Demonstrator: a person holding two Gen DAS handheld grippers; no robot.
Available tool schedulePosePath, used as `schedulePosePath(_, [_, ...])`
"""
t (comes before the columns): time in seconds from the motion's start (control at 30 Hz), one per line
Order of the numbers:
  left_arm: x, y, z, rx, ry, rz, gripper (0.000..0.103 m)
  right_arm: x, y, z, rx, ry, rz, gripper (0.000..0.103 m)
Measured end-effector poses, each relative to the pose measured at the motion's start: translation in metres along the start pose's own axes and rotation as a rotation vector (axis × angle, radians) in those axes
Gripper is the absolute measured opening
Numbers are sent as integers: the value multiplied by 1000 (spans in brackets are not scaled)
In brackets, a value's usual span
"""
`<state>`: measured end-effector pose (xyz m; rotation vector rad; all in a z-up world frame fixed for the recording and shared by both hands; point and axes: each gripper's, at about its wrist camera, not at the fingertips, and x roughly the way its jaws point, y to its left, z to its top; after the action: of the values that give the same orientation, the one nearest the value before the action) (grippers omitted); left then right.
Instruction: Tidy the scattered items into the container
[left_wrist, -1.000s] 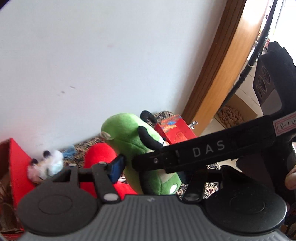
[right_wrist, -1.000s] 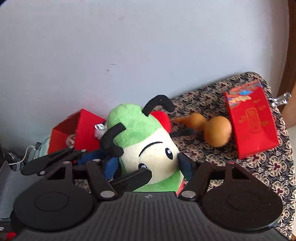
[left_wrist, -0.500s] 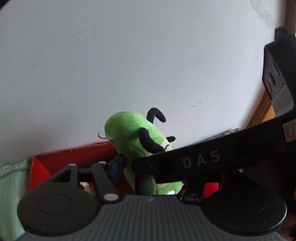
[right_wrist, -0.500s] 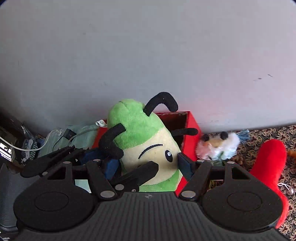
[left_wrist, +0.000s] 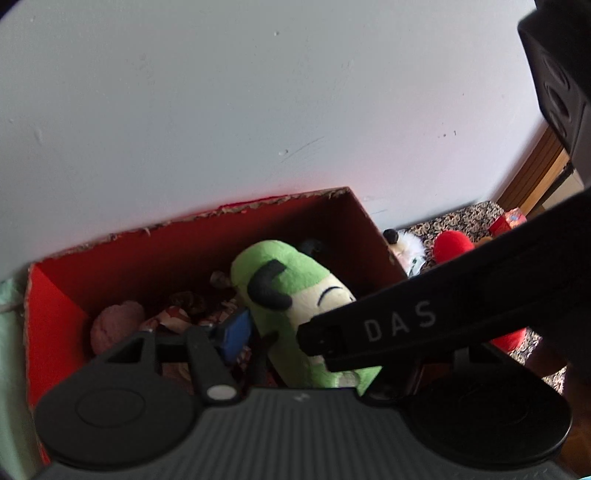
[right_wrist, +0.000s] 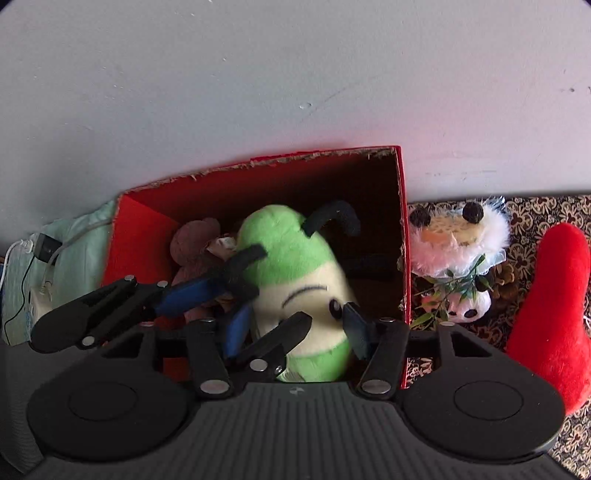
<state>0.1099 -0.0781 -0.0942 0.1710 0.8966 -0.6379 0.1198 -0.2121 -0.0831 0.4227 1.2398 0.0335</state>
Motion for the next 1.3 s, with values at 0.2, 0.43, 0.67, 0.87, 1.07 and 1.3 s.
schedulePosePath(0.2, [25,11,-1,61,26,-22,73,1,-8,-3,49,-23,-38,57])
schedulePosePath(0.43, [33,22,-2,65,31,-64,74,-24,-8,-12,69,-75,1,61])
schedulePosePath(0.67, [-2,17,-2,40,-45,-91,68,-51,0,-26,27,-219,28,65])
schedulePosePath(0.87, [-46,17,-8,-49,-99,-22,68,-83,-15,-36,66,-339,-5,65])
schedulePosePath(1.07, [-90,12,-17,-157,-160,208,79,-114,-8,-56,-38,-484,-136,76])
schedulePosePath(1.3, [-125,-14,-21,-231,-124,486,88,-124,9,-86,-206,-563,-170,91])
